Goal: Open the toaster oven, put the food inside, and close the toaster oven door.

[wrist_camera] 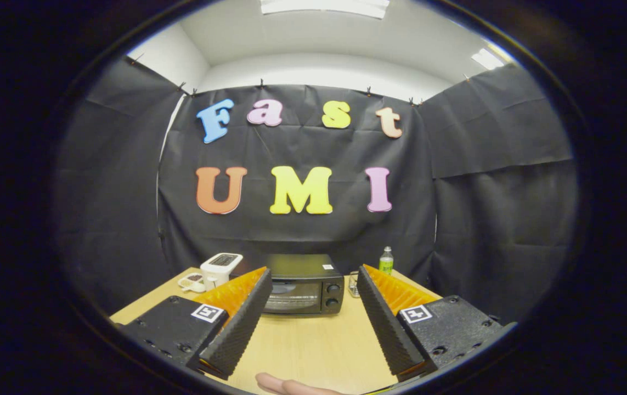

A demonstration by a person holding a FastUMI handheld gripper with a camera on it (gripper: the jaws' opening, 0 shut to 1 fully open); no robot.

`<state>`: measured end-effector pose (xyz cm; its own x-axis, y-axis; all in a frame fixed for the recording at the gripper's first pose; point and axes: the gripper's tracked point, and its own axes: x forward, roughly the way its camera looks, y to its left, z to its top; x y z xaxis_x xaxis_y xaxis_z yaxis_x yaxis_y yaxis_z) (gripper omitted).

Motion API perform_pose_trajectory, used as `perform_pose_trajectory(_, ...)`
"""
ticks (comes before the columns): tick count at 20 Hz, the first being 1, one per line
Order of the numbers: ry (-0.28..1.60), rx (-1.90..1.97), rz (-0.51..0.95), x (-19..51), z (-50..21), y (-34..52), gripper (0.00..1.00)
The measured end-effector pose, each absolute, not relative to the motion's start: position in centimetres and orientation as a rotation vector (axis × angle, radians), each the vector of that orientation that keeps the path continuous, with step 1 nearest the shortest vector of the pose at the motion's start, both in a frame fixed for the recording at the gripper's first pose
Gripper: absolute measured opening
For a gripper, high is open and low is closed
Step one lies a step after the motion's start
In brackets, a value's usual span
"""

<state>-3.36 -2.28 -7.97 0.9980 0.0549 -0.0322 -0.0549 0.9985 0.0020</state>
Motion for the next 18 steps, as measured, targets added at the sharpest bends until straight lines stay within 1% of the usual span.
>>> perform_pose_trajectory(5,-0.031,-0.024,0.031,-5.2,-5.8,-2.5,1.0)
perform_pose_trajectory(18,-0.004,0.018,0.054,-5.1,-6.9,-1.3,1.0)
